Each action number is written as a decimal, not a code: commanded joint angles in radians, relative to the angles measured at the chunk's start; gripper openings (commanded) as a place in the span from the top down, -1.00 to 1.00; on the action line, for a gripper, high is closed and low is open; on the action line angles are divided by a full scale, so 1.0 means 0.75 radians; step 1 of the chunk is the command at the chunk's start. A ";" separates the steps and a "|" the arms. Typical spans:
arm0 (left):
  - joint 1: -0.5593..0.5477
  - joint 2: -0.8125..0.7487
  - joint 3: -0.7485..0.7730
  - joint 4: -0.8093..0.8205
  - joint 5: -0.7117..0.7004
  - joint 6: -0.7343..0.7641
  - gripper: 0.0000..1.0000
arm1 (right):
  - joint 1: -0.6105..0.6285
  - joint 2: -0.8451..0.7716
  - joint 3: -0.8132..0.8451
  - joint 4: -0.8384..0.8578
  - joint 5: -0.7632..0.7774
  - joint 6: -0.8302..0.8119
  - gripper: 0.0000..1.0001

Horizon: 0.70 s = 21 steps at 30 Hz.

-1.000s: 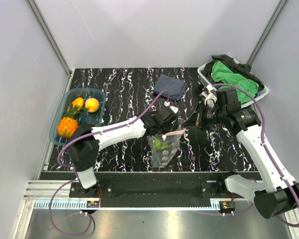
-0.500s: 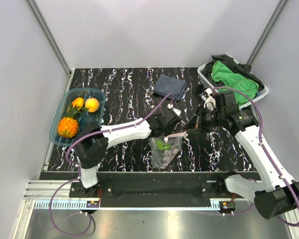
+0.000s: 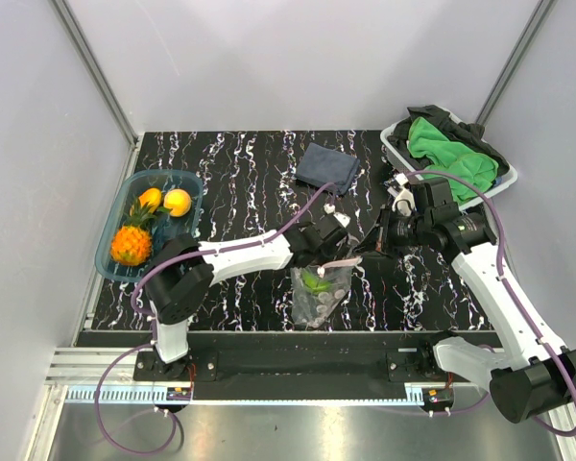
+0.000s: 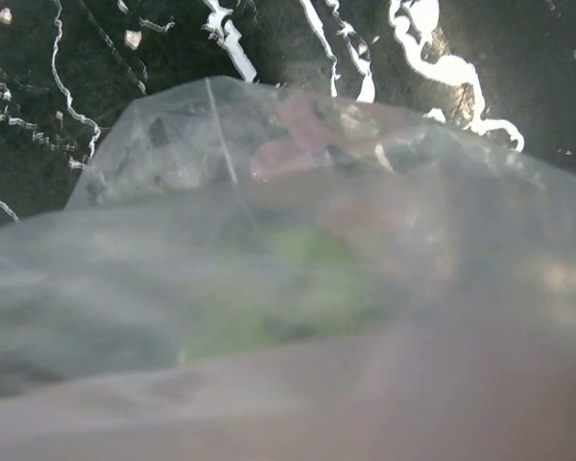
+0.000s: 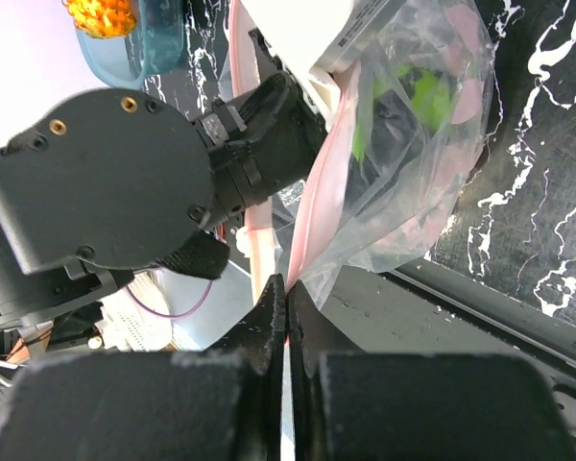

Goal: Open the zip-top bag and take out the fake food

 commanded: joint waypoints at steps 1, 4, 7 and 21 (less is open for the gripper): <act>0.010 0.044 -0.034 -0.115 0.047 0.026 -0.16 | 0.005 -0.048 0.006 -0.013 -0.005 -0.039 1.00; 0.010 0.009 0.017 -0.127 0.058 0.034 0.27 | 0.005 -0.077 0.010 -0.021 0.023 -0.033 1.00; 0.010 -0.025 0.086 -0.150 0.078 0.050 0.69 | 0.003 -0.083 0.032 -0.043 0.052 -0.053 1.00; 0.008 -0.103 0.462 -0.260 0.293 0.089 1.00 | 0.005 -0.169 0.126 -0.231 0.342 -0.184 1.00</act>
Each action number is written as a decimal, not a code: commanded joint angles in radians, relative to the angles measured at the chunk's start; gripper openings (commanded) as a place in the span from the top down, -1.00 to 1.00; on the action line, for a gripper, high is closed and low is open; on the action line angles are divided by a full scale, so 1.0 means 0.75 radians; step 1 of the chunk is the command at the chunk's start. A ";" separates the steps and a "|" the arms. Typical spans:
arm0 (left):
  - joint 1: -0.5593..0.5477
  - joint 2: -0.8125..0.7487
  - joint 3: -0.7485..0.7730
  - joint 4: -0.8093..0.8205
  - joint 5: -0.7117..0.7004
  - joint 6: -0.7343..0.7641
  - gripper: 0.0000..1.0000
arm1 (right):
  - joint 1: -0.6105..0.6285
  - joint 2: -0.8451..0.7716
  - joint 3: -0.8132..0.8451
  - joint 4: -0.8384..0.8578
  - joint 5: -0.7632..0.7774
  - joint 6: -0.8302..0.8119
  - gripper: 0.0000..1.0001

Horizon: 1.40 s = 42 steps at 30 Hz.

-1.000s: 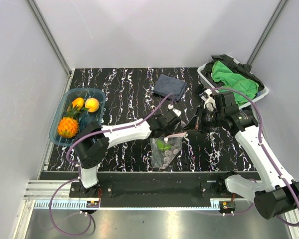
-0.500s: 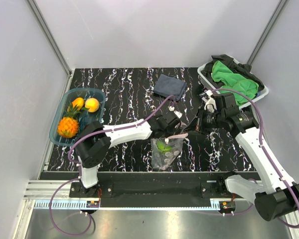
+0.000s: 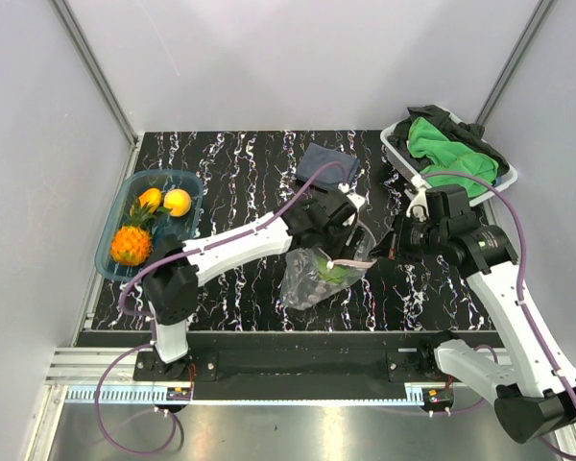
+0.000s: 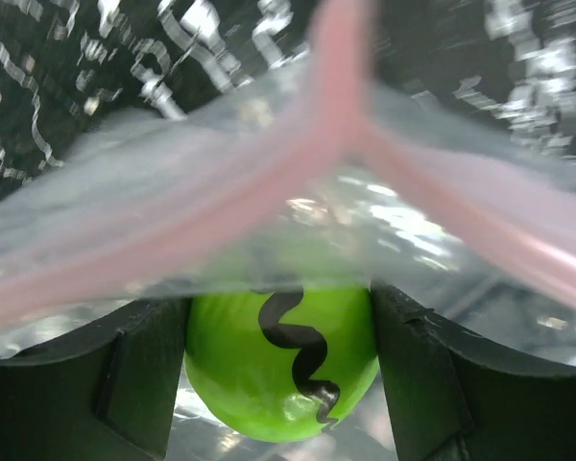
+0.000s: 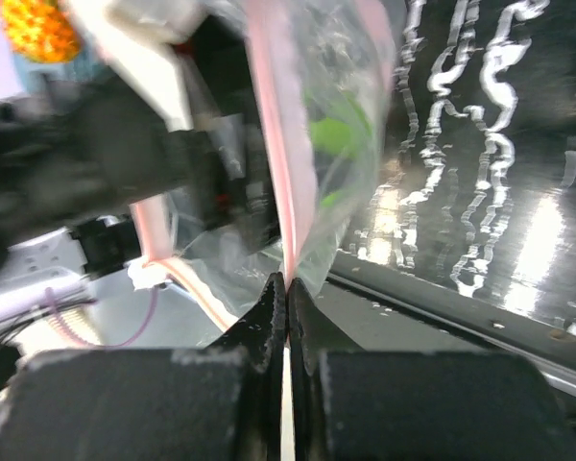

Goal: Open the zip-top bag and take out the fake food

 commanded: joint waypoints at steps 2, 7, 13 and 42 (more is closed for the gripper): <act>0.006 -0.099 0.153 -0.015 0.154 0.034 1.00 | 0.005 -0.037 0.121 -0.100 0.141 -0.082 1.00; -0.004 -0.095 0.275 -0.017 0.329 0.059 1.00 | 0.005 -0.043 0.184 -0.126 0.217 -0.106 1.00; 0.019 -0.050 0.429 -0.036 0.444 -0.154 1.00 | 0.005 -0.025 0.239 -0.175 0.262 -0.155 1.00; 0.188 -0.532 0.290 0.508 0.341 -0.040 1.00 | 0.005 -0.070 0.323 -0.357 0.561 -0.123 1.00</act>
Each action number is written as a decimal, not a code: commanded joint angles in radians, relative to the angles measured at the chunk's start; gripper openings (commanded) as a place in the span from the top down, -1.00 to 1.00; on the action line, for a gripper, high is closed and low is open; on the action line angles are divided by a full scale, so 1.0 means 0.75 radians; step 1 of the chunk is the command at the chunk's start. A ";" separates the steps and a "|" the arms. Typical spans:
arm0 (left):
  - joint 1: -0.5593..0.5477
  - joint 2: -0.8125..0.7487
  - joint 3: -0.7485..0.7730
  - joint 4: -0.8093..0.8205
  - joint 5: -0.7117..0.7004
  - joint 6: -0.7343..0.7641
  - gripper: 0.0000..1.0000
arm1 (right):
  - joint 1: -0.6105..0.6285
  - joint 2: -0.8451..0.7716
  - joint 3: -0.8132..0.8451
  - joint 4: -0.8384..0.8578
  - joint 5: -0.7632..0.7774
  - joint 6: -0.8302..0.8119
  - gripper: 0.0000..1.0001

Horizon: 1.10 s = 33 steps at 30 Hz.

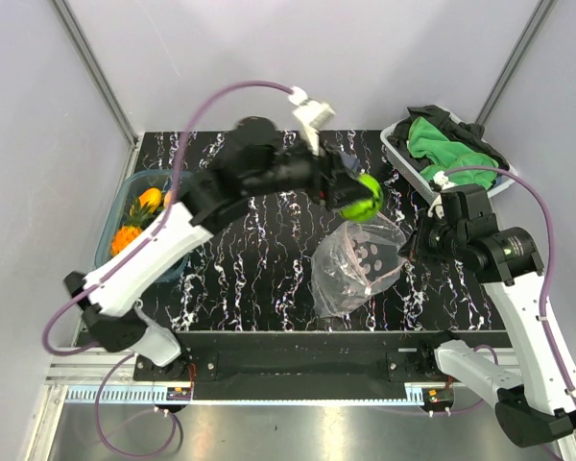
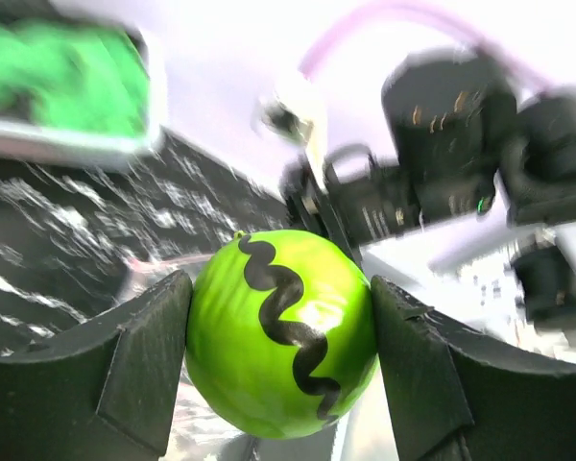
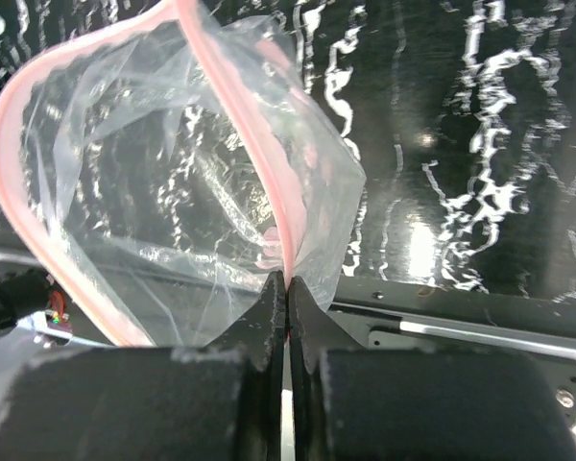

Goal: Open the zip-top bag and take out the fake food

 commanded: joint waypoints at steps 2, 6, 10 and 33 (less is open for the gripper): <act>0.148 -0.153 -0.113 0.080 -0.321 -0.015 1.00 | 0.005 -0.032 0.132 -0.090 0.222 0.014 1.00; 0.426 -0.245 -0.284 -0.023 -0.465 -0.109 1.00 | 0.005 -0.022 0.226 -0.183 0.319 0.006 1.00; 0.734 -0.351 -0.493 -0.040 -0.551 -0.062 1.00 | 0.003 -0.006 0.328 -0.315 0.441 -0.005 1.00; 1.318 0.064 -0.810 -0.093 -0.889 0.193 1.00 | 0.005 0.094 0.163 -0.154 0.438 -0.109 1.00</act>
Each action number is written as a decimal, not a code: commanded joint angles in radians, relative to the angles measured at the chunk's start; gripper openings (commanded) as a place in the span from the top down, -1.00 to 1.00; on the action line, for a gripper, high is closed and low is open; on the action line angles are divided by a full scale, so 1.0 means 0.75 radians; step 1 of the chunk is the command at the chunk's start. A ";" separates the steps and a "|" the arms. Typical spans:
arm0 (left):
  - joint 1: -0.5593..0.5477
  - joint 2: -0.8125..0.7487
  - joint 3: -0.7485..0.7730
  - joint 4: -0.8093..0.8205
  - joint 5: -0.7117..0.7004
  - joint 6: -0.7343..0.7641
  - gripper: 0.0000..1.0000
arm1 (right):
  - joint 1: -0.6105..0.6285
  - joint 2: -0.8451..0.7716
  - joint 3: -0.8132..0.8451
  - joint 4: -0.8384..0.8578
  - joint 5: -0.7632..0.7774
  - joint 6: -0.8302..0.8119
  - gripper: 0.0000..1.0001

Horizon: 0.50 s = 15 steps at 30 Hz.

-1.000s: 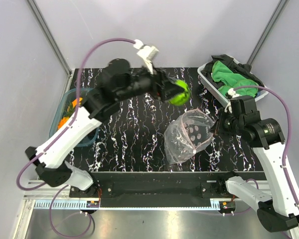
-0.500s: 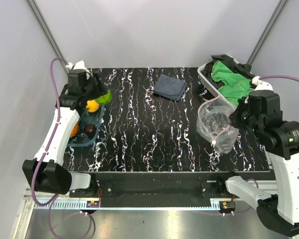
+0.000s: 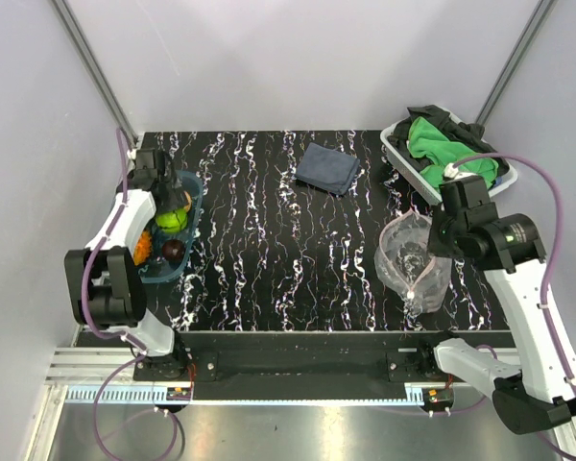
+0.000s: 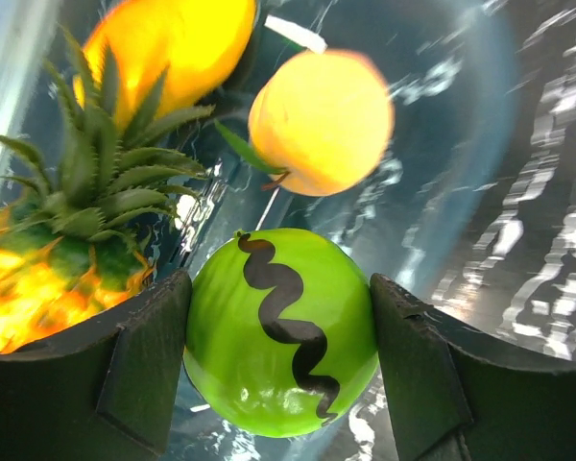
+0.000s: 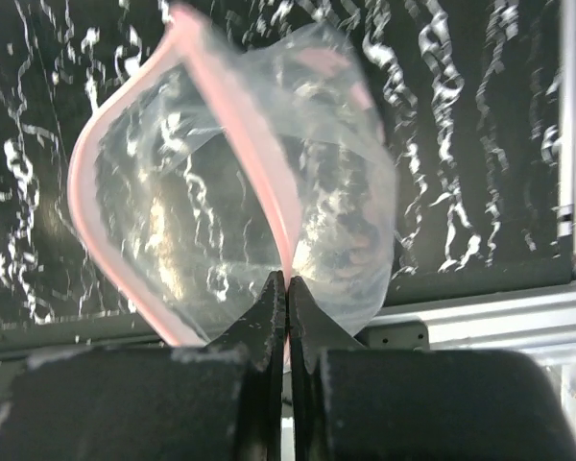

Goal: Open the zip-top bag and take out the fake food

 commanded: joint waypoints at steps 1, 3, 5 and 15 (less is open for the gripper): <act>0.013 0.093 0.036 0.091 -0.078 0.061 0.97 | 0.005 0.011 -0.033 0.037 -0.099 0.002 1.00; 0.017 0.136 0.056 0.079 -0.098 0.074 0.77 | 0.005 0.007 -0.064 0.051 -0.126 0.006 1.00; 0.017 0.167 0.054 0.064 -0.131 0.072 0.19 | 0.005 0.009 -0.091 0.076 -0.151 0.024 1.00; -0.046 -0.041 0.001 -0.005 -0.196 -0.004 -0.98 | 0.007 0.125 -0.111 0.184 -0.330 0.077 0.96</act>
